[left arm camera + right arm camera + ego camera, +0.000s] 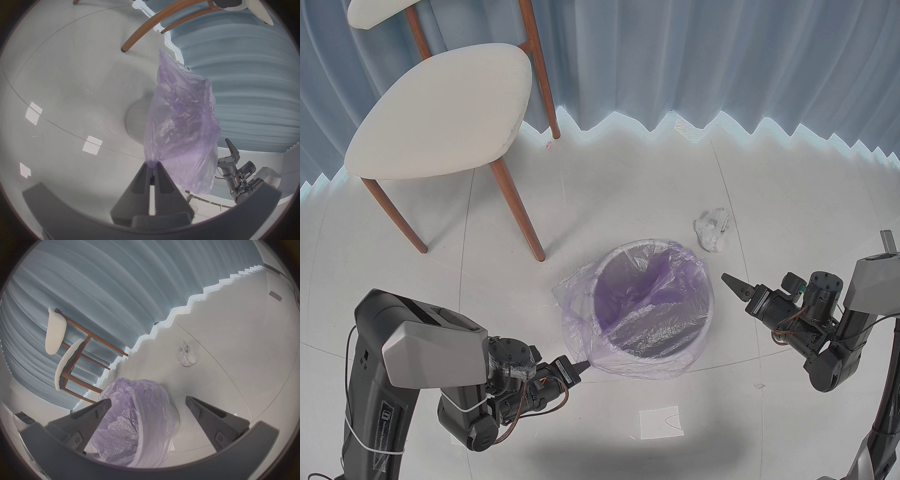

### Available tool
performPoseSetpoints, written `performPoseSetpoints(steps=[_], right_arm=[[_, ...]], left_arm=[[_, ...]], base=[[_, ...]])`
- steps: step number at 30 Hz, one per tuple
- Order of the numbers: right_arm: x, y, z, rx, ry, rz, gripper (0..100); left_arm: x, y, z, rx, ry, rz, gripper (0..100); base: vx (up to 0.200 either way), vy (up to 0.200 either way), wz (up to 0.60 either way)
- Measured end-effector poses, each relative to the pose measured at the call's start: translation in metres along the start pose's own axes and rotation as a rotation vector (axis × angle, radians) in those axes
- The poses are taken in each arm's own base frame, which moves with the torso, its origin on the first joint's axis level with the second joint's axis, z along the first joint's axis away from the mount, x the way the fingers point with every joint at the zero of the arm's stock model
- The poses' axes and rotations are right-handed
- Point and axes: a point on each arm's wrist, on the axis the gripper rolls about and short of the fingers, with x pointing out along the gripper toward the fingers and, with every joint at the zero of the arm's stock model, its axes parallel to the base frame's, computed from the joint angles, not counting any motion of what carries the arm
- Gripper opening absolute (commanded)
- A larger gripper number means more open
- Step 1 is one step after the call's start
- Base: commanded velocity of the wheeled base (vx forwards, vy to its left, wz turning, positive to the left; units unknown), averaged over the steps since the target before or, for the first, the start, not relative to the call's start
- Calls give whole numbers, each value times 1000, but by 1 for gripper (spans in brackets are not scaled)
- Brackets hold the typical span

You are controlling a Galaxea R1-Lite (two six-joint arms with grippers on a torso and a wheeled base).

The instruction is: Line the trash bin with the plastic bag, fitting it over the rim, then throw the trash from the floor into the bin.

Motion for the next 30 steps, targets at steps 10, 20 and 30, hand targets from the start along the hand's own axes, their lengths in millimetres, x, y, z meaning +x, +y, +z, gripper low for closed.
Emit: performPoseSetpoints(steps=[10, 20, 30], right_arm=[[0, 0, 0, -7, 2, -1, 100], [0, -1, -1, -6, 4, -2, 100], [0, -2, -2, -4, 5, -5, 100]], left_arm=[[-1, 2, -3, 3, 12, 8, 100], [-7, 1, -5, 28, 15, 23, 100], [-56, -37, 16, 100, 29, -94, 100]], base=[[0, 0, 0], [0, 0, 0], [0, 0, 0]])
